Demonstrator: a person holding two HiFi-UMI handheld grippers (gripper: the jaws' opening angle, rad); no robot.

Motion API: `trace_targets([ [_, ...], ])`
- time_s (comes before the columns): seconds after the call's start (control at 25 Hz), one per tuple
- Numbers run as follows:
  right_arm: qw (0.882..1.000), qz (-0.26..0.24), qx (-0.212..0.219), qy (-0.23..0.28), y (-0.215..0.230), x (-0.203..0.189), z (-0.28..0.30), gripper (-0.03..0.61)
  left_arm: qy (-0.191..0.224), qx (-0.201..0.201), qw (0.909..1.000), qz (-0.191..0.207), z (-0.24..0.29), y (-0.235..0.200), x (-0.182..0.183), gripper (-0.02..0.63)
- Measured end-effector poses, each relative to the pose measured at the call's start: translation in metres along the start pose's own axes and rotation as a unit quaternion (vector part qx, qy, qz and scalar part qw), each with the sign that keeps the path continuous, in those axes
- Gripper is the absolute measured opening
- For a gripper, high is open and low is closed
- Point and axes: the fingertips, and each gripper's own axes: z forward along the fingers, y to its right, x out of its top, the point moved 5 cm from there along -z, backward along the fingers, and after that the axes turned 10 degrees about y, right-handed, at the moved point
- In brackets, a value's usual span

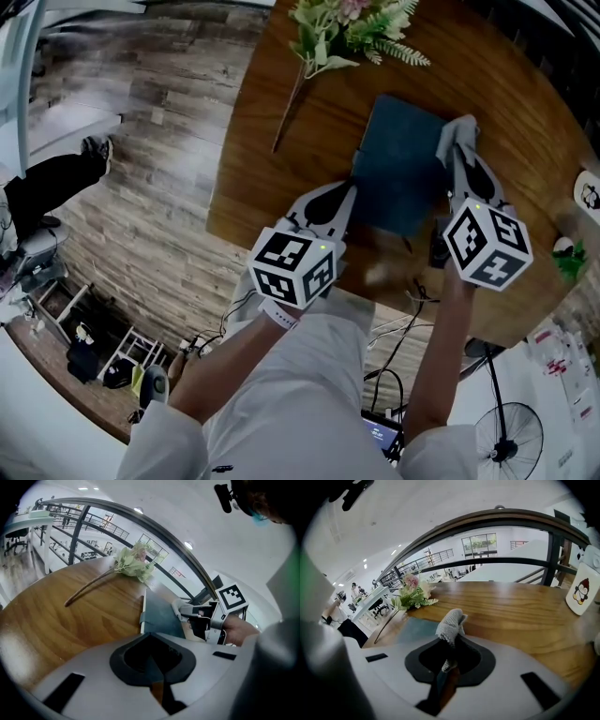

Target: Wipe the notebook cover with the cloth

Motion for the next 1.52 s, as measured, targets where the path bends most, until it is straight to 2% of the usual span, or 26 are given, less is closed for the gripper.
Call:
trace_targets([
  [0.24, 0.999, 0.009, -0.047, -0.002, 0.027, -0.012, -0.008, 0.04, -0.001, 0.002, 1.0, 0.005, 0.001, 0.0, -0.001, 0.018],
  [0.4, 0.997, 0.021, -0.06, 0.034, 0.026, -0.006, -0.025, 0.038, 0.0, 0.001, 1.0, 0.007, 0.001, 0.0, 0.0, 0.018],
  [0.52, 0.998, 0.008, -0.038, 0.056, 0.004, 0.002, -0.035, 0.038, 0.001, 0.001, 1.0, 0.006, 0.001, 0.0, 0.0, 0.018],
  [0.64, 0.998, -0.001, 0.006, 0.058, -0.027, 0.005, -0.039, 0.038, 0.0, 0.0, 1.0, 0.004, 0.001, 0.0, 0.0, 0.018],
  [0.8, 0.997, -0.001, 0.061, 0.053, -0.067, 0.0, -0.039, 0.038, -0.001, -0.004, 1.0, 0.0, 0.001, 0.0, -0.001, 0.018],
  [1.08, 0.992, 0.0, 0.12, 0.028, -0.105, -0.018, -0.027, 0.037, 0.0, -0.009, 0.9999, -0.005, 0.001, -0.001, 0.0, 0.018],
  [1.32, 0.987, -0.017, 0.158, -0.002, -0.125, -0.026, -0.01, 0.037, 0.0, -0.012, 0.9999, 0.003, 0.001, -0.001, 0.0, 0.018],
  [1.52, 0.989, -0.044, 0.133, -0.048, -0.119, -0.04, -0.004, 0.038, -0.002, -0.014, 0.9999, 0.002, 0.001, 0.0, -0.001, 0.018],
])
